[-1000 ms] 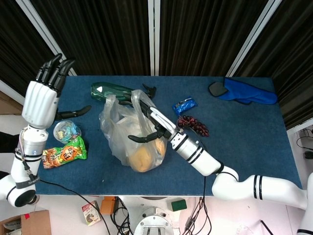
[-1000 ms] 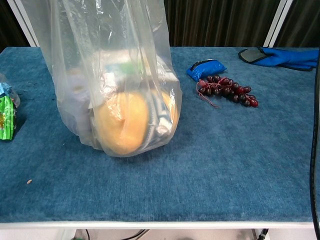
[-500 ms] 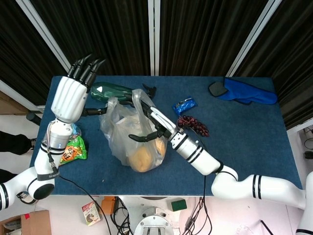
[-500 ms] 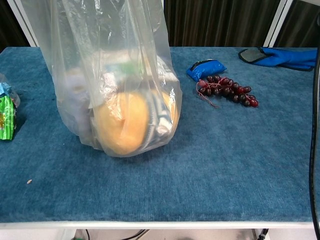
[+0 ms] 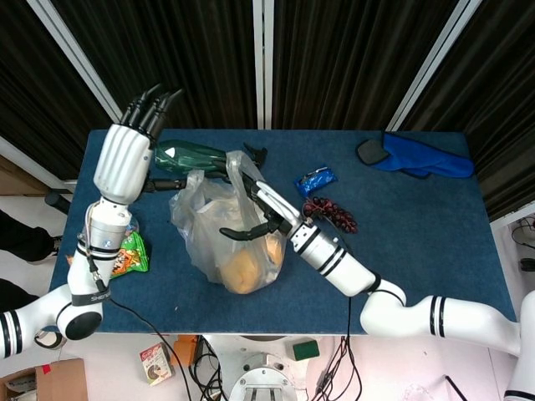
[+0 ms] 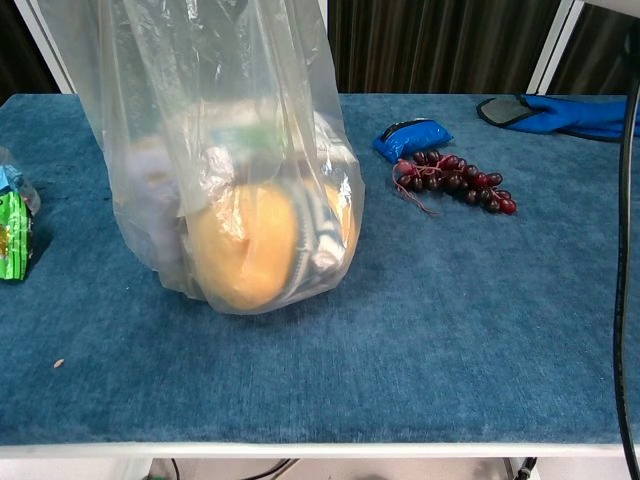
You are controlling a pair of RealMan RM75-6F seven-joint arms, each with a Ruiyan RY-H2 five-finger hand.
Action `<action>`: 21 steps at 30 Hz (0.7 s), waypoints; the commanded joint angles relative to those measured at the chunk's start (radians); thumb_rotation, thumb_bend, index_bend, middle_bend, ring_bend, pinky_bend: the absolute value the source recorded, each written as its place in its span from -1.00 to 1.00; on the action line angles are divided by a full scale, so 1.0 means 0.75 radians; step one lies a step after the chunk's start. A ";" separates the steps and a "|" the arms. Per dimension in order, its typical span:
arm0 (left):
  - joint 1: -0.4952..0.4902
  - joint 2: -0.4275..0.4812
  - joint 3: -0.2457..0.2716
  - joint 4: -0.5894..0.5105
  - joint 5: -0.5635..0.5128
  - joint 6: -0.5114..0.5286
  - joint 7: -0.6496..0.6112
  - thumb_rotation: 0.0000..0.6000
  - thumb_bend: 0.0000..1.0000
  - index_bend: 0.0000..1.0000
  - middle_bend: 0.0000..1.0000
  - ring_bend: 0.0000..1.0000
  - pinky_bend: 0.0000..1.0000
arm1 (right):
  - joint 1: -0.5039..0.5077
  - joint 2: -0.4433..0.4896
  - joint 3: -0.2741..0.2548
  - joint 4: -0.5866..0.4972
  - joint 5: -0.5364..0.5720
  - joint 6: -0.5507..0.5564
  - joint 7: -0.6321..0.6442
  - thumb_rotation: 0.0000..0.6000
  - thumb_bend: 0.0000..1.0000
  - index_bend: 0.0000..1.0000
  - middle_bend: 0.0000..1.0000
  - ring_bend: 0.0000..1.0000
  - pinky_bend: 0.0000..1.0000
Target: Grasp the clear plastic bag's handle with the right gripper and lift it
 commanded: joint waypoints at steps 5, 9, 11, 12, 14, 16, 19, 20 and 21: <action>-0.016 0.009 -0.017 -0.031 -0.104 -0.046 -0.048 0.58 -1.00 -0.94 -0.76 -0.94 -0.74 | 0.004 0.001 -0.007 0.005 -0.024 -0.011 0.022 1.00 -0.52 -1.00 -0.80 -1.00 -0.91; -0.022 0.012 -0.023 -0.027 -0.132 -0.047 -0.051 0.58 -0.99 -0.94 -0.76 -0.94 -0.74 | 0.015 0.004 -0.004 0.003 -0.039 -0.022 0.031 1.00 -0.51 -1.00 -0.79 -1.00 -0.91; -0.025 0.013 -0.026 -0.030 -0.143 -0.047 -0.053 0.58 -0.97 -0.94 -0.76 -0.94 -0.75 | 0.025 0.005 0.001 0.006 -0.037 -0.030 0.029 1.00 -0.51 -1.00 -0.78 -1.00 -0.91; -0.027 0.014 -0.029 -0.033 -0.152 -0.047 -0.055 0.58 -0.96 -0.94 -0.76 -0.94 -0.74 | 0.032 0.004 0.004 0.008 -0.032 -0.036 0.026 1.00 -0.51 -1.00 -0.77 -1.00 -0.91; -0.029 0.015 -0.032 -0.039 -0.165 -0.045 -0.052 0.58 -0.95 -0.94 -0.76 -0.94 -0.75 | 0.037 0.001 0.005 0.006 -0.026 -0.038 0.020 1.00 -0.51 -1.00 -0.76 -1.00 -0.90; -0.034 0.015 -0.033 -0.040 -0.181 -0.044 -0.039 0.58 -0.94 -0.94 -0.76 -0.94 -0.74 | 0.035 -0.002 -0.002 -0.003 -0.024 -0.033 0.010 1.00 -0.51 -1.00 -0.75 -1.00 -0.89; -0.039 0.016 -0.039 -0.041 -0.208 -0.044 -0.035 0.58 -0.92 -0.94 -0.76 -0.94 -0.74 | 0.019 -0.009 -0.020 -0.015 -0.028 -0.007 -0.008 1.00 -0.51 -1.00 -0.75 -1.00 -0.89; -0.039 0.019 -0.041 -0.041 -0.215 -0.044 -0.035 0.58 -0.92 -0.94 -0.76 -0.94 -0.74 | 0.014 -0.009 -0.024 -0.018 -0.029 -0.001 -0.010 1.00 -0.51 -1.00 -0.75 -1.00 -0.89; -0.039 0.023 -0.043 -0.040 -0.222 -0.043 -0.035 0.58 -0.91 -0.94 -0.76 -0.94 -0.74 | 0.009 -0.010 -0.027 -0.019 -0.029 0.008 -0.013 1.00 -0.51 -1.00 -0.75 -1.00 -0.89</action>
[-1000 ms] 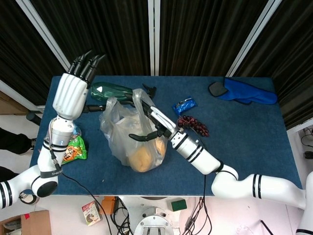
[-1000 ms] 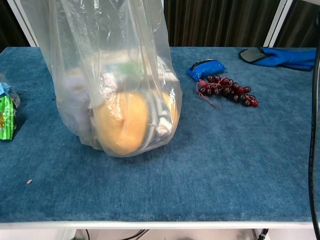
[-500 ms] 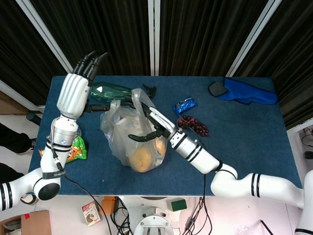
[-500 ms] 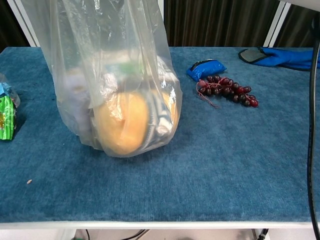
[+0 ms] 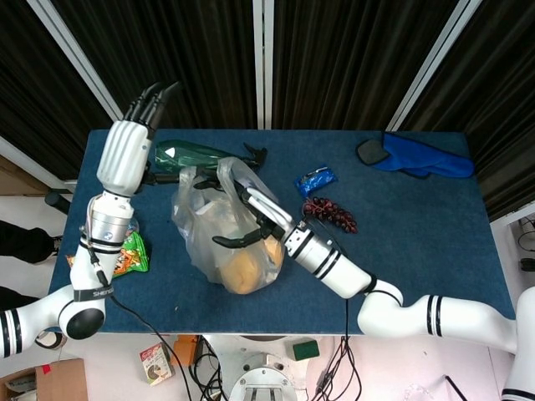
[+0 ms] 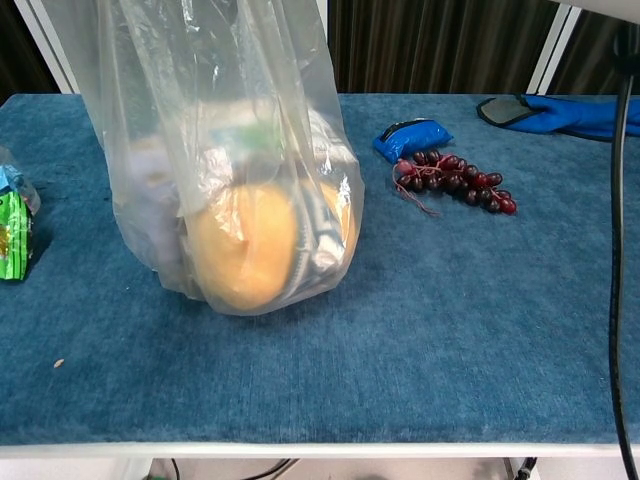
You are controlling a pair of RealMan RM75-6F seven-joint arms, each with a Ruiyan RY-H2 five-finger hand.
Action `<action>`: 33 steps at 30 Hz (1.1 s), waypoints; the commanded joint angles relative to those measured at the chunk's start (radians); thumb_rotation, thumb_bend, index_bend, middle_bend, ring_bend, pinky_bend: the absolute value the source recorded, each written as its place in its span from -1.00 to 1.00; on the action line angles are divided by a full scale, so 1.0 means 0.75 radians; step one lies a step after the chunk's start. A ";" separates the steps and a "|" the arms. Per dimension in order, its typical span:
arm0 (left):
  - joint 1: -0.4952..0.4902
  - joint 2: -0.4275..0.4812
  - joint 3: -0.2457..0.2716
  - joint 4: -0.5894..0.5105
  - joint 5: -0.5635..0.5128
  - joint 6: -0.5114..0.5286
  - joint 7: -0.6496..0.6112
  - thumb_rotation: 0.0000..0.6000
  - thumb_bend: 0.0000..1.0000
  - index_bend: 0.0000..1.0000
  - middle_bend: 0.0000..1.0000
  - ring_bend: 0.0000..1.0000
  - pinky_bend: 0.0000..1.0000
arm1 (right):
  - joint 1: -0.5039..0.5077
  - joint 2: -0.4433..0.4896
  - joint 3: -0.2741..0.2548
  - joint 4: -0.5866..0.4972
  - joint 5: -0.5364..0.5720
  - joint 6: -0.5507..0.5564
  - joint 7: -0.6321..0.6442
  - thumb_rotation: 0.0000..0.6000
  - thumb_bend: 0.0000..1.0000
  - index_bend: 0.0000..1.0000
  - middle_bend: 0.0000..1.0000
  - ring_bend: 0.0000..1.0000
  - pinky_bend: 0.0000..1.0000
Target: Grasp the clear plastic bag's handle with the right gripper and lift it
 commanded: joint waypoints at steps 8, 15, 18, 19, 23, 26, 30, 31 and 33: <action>-0.010 0.041 -0.026 -0.002 -0.057 -0.010 0.001 0.58 -0.91 -0.94 -0.76 -0.94 -0.74 | 0.002 0.005 -0.011 -0.002 -0.018 -0.015 0.011 1.00 -0.50 -0.89 -0.69 -0.99 -0.85; -0.038 0.058 -0.028 -0.034 -0.087 -0.020 0.060 0.58 -0.91 -0.94 -0.76 -0.94 -0.75 | 0.043 -0.007 0.020 0.009 0.009 -0.029 -0.023 1.00 -0.50 -0.84 -0.66 -0.99 -0.83; -0.054 0.061 -0.035 -0.049 -0.105 -0.020 0.081 0.58 -0.90 -0.94 -0.76 -0.94 -0.74 | 0.065 -0.004 0.031 0.014 0.034 -0.052 -0.053 1.00 -0.51 -0.83 -0.66 -0.99 -0.83; -0.059 0.063 -0.038 -0.054 -0.113 -0.022 0.087 0.58 -0.89 -0.94 -0.76 -0.94 -0.74 | 0.073 -0.004 0.033 0.017 0.042 -0.059 -0.065 1.00 -0.51 -0.82 -0.67 -0.99 -0.83; -0.085 0.071 -0.046 -0.068 -0.141 -0.021 0.138 0.56 -0.88 -0.94 -0.76 -0.94 -0.74 | 0.104 -0.005 0.028 0.025 0.062 -0.089 -0.133 1.00 -0.51 -0.82 -0.69 -0.99 -0.85; -0.102 0.072 -0.045 -0.079 -0.164 -0.020 0.173 0.52 -0.88 -0.94 -0.76 -0.94 -0.75 | 0.124 -0.013 0.036 0.025 0.084 -0.097 -0.168 1.00 -0.51 -0.82 -0.70 -0.99 -0.87; -0.117 0.080 -0.047 -0.090 -0.203 -0.023 0.199 0.53 -0.88 -0.94 -0.76 -0.94 -0.75 | 0.142 -0.026 0.045 0.023 0.111 -0.095 -0.209 1.00 -0.51 -0.82 -0.71 -0.99 -0.87; -0.119 0.083 -0.046 -0.092 -0.208 -0.024 0.203 0.53 -0.88 -0.94 -0.76 -0.94 -0.75 | 0.145 -0.028 0.048 0.022 0.118 -0.094 -0.215 1.00 -0.51 -0.82 -0.71 -0.99 -0.88; -0.123 0.089 -0.045 -0.099 -0.217 -0.026 0.208 0.53 -0.88 -0.94 -0.76 -0.94 -0.75 | 0.148 -0.032 0.055 0.021 0.134 -0.089 -0.227 1.00 -0.50 -0.82 -0.71 -0.99 -0.88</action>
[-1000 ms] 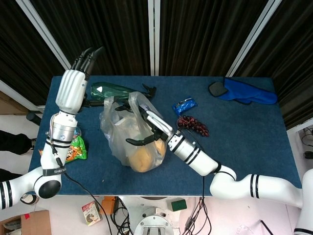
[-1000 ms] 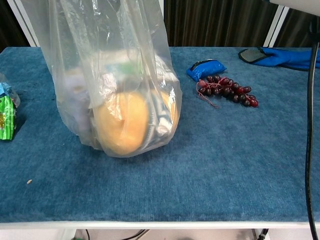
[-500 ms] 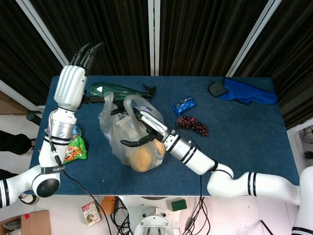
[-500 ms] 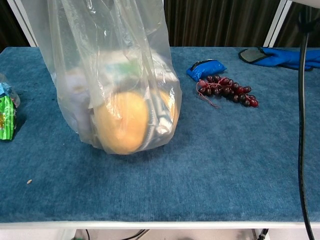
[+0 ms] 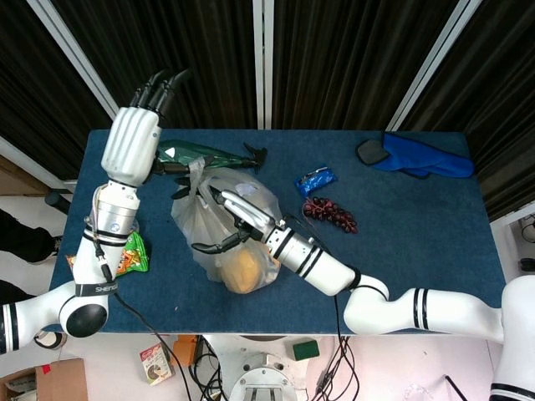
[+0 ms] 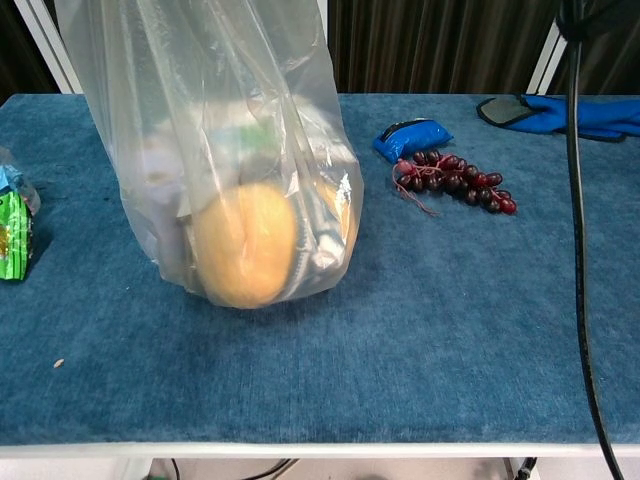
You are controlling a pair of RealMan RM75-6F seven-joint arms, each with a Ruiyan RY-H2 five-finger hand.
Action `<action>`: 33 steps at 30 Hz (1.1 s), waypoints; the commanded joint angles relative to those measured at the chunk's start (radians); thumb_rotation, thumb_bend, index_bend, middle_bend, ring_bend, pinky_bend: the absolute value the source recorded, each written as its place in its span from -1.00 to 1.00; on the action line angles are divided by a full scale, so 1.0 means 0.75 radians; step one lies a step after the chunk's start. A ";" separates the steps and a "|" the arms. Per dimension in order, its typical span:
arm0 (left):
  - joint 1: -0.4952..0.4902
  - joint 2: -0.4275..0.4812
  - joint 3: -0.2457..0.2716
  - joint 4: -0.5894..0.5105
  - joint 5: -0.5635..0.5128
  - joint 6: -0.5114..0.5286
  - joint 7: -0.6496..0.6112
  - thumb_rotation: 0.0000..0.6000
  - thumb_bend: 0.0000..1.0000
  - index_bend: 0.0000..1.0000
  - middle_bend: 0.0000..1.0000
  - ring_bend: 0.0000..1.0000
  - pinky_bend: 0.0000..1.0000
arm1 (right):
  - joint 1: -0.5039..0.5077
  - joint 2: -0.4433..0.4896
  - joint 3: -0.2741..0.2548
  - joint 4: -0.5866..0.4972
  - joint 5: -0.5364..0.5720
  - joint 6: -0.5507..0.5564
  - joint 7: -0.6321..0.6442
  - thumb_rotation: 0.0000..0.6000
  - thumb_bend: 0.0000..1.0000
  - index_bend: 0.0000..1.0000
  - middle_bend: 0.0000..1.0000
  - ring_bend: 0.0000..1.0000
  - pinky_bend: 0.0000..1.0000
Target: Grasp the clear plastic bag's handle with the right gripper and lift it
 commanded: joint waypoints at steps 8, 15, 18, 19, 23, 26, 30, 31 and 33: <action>-0.018 0.017 0.011 -0.023 -0.024 -0.008 0.017 0.52 -0.88 -0.94 -0.76 -0.94 -0.75 | 0.018 -0.010 0.029 -0.016 0.037 0.006 -0.040 1.00 -0.51 -0.82 -0.71 -0.99 -0.88; -0.031 0.025 0.014 -0.034 -0.048 -0.009 0.024 0.53 -0.88 -0.94 -0.76 -0.94 -0.75 | 0.023 -0.010 0.041 -0.035 0.050 0.006 -0.051 1.00 -0.51 -0.82 -0.71 -0.99 -0.87; -0.040 0.025 0.016 -0.037 -0.056 -0.011 0.028 0.52 -0.88 -0.94 -0.76 -0.94 -0.75 | 0.023 -0.015 0.046 -0.034 0.066 0.000 -0.039 1.00 -0.49 -0.82 -0.70 -0.99 -0.86; -0.043 0.025 0.016 -0.038 -0.060 -0.011 0.031 0.53 -0.88 -0.94 -0.76 -0.94 -0.75 | 0.023 -0.017 0.047 -0.033 0.069 -0.002 -0.035 1.00 -0.48 -0.82 -0.69 -0.99 -0.86; -0.052 0.027 0.014 -0.035 -0.075 -0.004 0.041 0.53 -0.88 -0.94 -0.76 -0.94 -0.75 | 0.019 -0.026 0.043 -0.030 0.067 -0.004 -0.027 1.00 -0.45 -0.82 -0.68 -0.97 -0.83; -0.056 0.032 0.009 -0.025 -0.086 0.005 0.044 0.53 -0.88 -0.94 -0.76 -0.94 -0.75 | 0.014 -0.024 0.040 -0.039 0.052 -0.009 -0.018 1.00 -0.45 -0.82 -0.68 -0.94 -0.81; -0.059 0.038 0.003 -0.004 -0.113 0.004 0.038 0.53 -0.88 -0.93 -0.76 -0.94 -0.75 | 0.009 -0.019 0.040 -0.046 0.039 -0.010 -0.016 1.00 -0.45 -0.82 -0.68 -0.94 -0.81; -0.059 0.039 0.003 0.000 -0.119 0.003 0.035 0.52 -0.88 -0.94 -0.76 -0.94 -0.75 | 0.010 -0.018 0.043 -0.045 0.039 -0.011 -0.014 1.00 -0.45 -0.82 -0.68 -0.94 -0.80; -0.061 0.034 0.005 0.004 -0.118 0.006 0.029 0.52 -0.88 -0.94 -0.76 -0.94 -0.75 | 0.012 -0.017 0.047 -0.042 0.041 -0.014 -0.012 1.00 -0.45 -0.82 -0.68 -0.94 -0.80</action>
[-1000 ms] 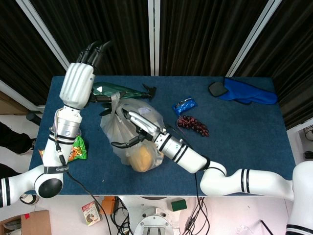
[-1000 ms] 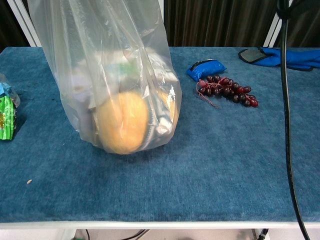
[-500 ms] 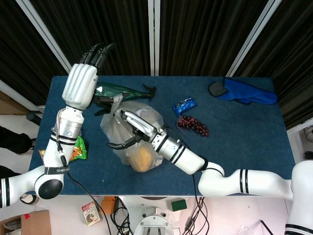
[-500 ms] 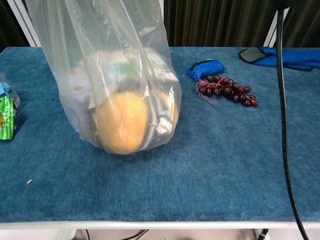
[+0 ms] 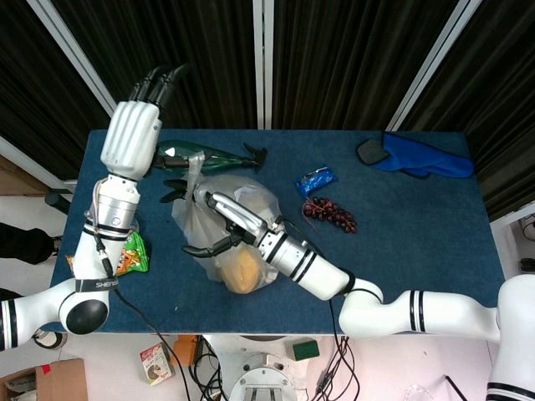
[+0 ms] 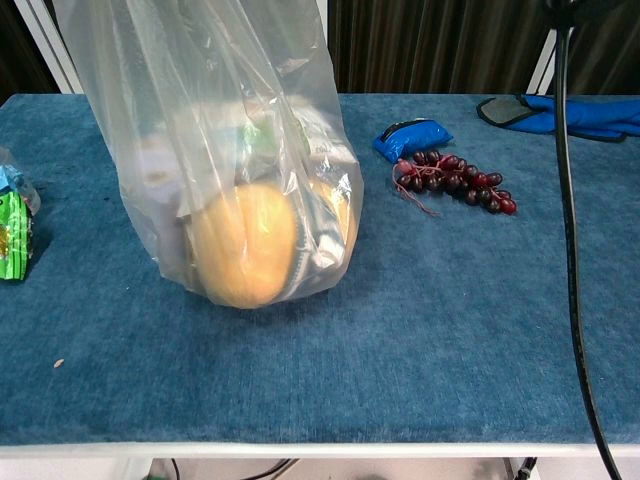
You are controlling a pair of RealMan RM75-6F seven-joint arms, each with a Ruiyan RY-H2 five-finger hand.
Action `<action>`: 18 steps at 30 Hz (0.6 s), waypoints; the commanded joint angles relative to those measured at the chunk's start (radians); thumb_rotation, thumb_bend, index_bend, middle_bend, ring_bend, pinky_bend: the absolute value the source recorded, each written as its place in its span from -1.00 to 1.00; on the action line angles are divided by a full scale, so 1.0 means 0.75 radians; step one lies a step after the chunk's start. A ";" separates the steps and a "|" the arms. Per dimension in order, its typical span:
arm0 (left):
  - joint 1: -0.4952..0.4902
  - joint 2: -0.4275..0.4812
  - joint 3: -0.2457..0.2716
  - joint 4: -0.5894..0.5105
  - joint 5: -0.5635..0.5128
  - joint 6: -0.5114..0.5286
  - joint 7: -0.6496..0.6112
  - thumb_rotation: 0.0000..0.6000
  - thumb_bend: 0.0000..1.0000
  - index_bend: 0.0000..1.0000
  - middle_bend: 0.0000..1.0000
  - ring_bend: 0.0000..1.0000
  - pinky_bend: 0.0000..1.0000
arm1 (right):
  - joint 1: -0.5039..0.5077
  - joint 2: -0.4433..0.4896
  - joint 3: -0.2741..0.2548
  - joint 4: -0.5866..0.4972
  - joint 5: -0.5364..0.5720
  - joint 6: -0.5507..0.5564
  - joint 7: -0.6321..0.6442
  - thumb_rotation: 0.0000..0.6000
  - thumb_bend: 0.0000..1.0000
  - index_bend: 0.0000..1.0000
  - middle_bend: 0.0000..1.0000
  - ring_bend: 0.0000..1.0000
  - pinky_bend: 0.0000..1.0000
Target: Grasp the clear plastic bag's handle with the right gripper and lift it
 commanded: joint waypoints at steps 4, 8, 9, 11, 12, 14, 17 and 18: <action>-0.009 -0.011 0.015 -0.005 0.024 -0.001 0.000 0.53 -0.88 -0.94 -0.76 -0.94 -0.75 | 0.010 -0.004 0.011 0.013 0.013 -0.012 0.006 1.00 -0.45 -0.82 -0.68 -0.94 -0.80; -0.024 -0.013 0.017 -0.034 0.038 0.000 0.017 0.53 -0.88 -0.94 -0.76 -0.94 -0.75 | 0.026 -0.017 0.018 0.034 0.030 -0.021 0.001 1.00 -0.45 -0.82 -0.68 -0.94 -0.80; -0.028 -0.011 0.017 -0.040 0.039 0.001 0.024 0.53 -0.88 -0.94 -0.76 -0.94 -0.75 | 0.029 -0.021 0.020 0.038 0.034 -0.022 0.000 1.00 -0.45 -0.82 -0.68 -0.94 -0.80; -0.036 -0.007 0.016 -0.050 0.036 0.004 0.043 0.53 -0.88 -0.94 -0.76 -0.94 -0.75 | 0.038 -0.028 0.027 0.046 0.043 -0.027 -0.002 1.00 -0.45 -0.82 -0.68 -0.94 -0.80; -0.039 -0.005 0.015 -0.053 0.031 0.005 0.049 0.53 -0.88 -0.94 -0.76 -0.94 -0.75 | 0.042 -0.030 0.028 0.048 0.046 -0.029 -0.005 1.00 -0.45 -0.82 -0.68 -0.94 -0.80; -0.043 0.002 0.009 -0.059 0.013 0.005 0.056 0.53 -0.88 -0.94 -0.76 -0.94 -0.75 | 0.051 -0.035 0.031 0.051 0.054 -0.034 -0.015 1.00 -0.45 -0.82 -0.67 -0.94 -0.80; -0.045 0.016 0.001 -0.067 -0.012 0.001 0.053 0.53 -0.87 -0.94 -0.76 -0.94 -0.75 | 0.062 -0.042 0.037 0.050 0.066 -0.033 -0.032 1.00 -0.45 -0.81 -0.64 -0.91 -0.78; -0.045 0.020 0.002 -0.069 -0.014 0.000 0.055 0.53 -0.87 -0.94 -0.76 -0.94 -0.75 | 0.064 -0.045 0.039 0.050 0.072 -0.027 -0.040 1.00 -0.45 -0.80 -0.62 -0.89 -0.76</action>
